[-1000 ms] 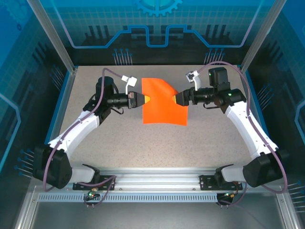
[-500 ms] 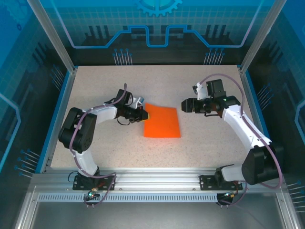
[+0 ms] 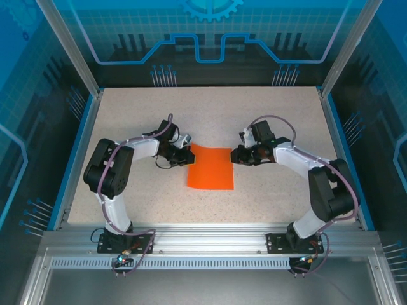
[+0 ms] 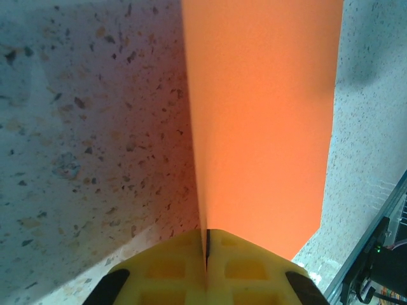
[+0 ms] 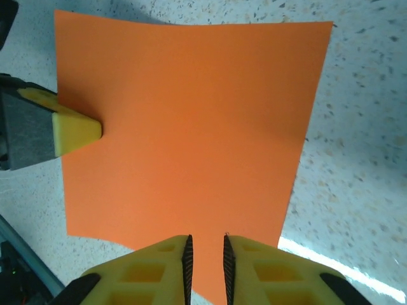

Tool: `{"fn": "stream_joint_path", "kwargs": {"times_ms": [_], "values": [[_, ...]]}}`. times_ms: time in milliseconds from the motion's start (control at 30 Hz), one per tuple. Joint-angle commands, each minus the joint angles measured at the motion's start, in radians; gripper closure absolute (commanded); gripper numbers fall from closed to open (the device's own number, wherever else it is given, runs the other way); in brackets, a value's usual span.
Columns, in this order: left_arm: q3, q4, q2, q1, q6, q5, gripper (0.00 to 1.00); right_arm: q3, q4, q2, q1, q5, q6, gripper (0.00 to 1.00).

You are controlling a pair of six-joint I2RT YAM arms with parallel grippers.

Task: Fold a paper plane with a square sheet of paper (fold left side to right side)
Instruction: Place a square sheet of paper at the center of the table, then first fold in half a square sheet of paper at the center of the table.

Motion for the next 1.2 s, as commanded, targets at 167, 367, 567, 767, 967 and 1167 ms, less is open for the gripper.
{"fn": "stream_joint_path", "kwargs": {"times_ms": [167, 367, 567, 767, 967, 1167], "values": [[0.043, -0.07, -0.043, -0.006, 0.035, -0.004, 0.98, 0.097, 0.033, 0.205, 0.053, 0.045, 0.044, 0.87], [0.043, -0.056, -0.069, -0.008, 0.001, 0.049, 0.79, 0.105, -0.009, 0.267, 0.065, 0.085, 0.029, 0.88], [0.046, 0.048, -0.074, -0.034, -0.109, 0.19, 0.56, 0.074, -0.004, 0.28, 0.065, 0.115, 0.024, 0.88], [0.078, 0.119, -0.032, -0.08, -0.186, 0.235, 0.47, 0.046, 0.035, 0.263, 0.065, 0.108, 0.025, 0.87], [0.095, 0.217, 0.022, -0.11, -0.261, 0.247, 0.44, 0.044, 0.059, 0.256, 0.056, 0.078, 0.037, 0.85], [0.109, 0.208, 0.051, -0.123, -0.257, 0.214, 0.51, 0.03, 0.108, 0.189, 0.035, 0.055, 0.052, 0.81]]}}
